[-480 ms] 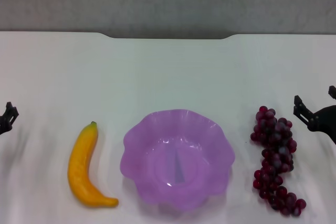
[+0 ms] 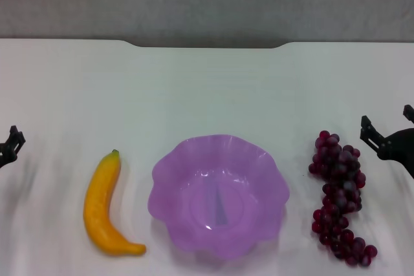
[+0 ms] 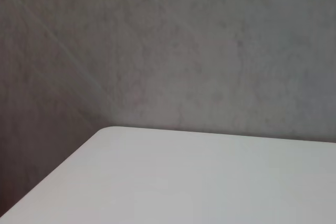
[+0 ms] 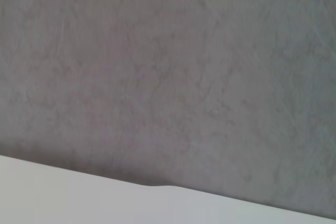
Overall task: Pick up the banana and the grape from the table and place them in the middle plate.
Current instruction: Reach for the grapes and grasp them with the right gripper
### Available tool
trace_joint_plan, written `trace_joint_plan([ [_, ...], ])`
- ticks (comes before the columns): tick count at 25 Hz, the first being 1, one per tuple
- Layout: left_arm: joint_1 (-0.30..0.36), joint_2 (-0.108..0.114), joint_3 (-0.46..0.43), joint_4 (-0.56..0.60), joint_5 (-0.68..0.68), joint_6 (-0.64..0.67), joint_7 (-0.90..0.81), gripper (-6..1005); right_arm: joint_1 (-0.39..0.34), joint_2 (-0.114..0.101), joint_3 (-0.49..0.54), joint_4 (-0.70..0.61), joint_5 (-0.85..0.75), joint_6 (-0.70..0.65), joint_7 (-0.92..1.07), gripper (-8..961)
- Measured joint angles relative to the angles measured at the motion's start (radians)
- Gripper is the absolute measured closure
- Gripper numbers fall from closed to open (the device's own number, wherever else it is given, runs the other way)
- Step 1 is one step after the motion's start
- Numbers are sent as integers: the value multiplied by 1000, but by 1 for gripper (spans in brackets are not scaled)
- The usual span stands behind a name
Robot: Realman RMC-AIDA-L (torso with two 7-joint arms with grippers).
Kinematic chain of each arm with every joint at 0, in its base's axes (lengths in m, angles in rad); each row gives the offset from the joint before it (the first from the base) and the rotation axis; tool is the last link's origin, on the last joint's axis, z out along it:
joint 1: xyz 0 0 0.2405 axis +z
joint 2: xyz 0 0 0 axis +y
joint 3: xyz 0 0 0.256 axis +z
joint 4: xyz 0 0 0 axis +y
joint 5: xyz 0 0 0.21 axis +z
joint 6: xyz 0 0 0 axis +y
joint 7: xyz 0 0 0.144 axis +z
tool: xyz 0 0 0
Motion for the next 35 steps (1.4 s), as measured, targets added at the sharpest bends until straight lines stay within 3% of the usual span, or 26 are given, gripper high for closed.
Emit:
trace_joint_plan([
  [6,-1,3,0,3,5,-24,5,97,-2,-7,1,78,-8,41,5,62],
  [12,5,6,-3,5,6,-29,5,97,-64,-76,96,378,-10,317,-87,63],
  [15,3,8,-3,22,6,-31,1,97,-129,-93,224,578,-10,534,-191,63],
  [17,0,8,-4,26,6,-31,-1,97,-167,-87,333,718,-10,737,-266,64],
  [20,-1,8,-2,26,6,-32,-1,97,-200,-54,494,874,-10,1053,-336,64],
  [23,-8,7,1,23,6,-32,2,97,-194,-26,641,964,-6,1321,-339,65],
  [26,-11,5,1,21,6,-32,2,97,-147,-21,751,982,-7,1553,-285,68],
  [30,-12,5,0,20,5,-32,-3,98,-60,-29,839,903,-32,1714,-235,71],
  [35,-18,5,-2,19,5,-32,-4,98,10,-27,864,779,-64,1739,-229,76],
])
